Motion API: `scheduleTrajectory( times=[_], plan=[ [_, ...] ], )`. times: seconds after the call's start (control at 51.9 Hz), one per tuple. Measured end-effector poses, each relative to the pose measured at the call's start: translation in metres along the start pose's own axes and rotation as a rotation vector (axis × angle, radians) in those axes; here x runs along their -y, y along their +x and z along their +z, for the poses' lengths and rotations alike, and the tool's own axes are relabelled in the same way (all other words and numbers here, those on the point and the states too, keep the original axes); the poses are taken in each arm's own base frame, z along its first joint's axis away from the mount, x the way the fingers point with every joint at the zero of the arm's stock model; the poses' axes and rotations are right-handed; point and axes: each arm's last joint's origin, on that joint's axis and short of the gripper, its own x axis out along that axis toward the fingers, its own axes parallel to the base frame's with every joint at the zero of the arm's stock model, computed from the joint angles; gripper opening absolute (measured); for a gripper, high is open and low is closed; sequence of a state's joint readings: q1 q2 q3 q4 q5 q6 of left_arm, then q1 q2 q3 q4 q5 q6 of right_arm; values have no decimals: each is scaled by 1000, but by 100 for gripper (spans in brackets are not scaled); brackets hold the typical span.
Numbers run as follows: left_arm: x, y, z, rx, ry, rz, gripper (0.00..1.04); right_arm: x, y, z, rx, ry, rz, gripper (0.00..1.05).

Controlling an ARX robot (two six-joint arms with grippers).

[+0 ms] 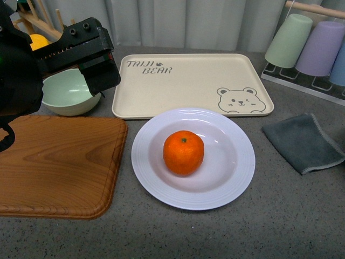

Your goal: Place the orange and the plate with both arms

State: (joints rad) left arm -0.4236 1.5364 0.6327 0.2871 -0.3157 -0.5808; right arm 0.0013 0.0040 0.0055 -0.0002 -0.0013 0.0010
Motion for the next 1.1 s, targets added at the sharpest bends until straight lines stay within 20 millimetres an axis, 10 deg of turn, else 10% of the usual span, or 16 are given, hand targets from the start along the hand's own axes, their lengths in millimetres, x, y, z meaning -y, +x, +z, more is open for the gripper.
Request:
scheduleTrajectory(
  times=[0.27, 0.54, 1.099],
  plan=[
    [-44, -32, -2, 547, 254, -89, 56, 0, 0, 0, 0, 0, 0, 96],
    [-82, -68, -11, 562, 329, -73, 4, 0, 0, 0, 0, 0, 0, 96],
    [-115, -105, -22, 566, 341, -87, 4, 0, 0, 0, 0, 0, 1, 96]
  ],
)
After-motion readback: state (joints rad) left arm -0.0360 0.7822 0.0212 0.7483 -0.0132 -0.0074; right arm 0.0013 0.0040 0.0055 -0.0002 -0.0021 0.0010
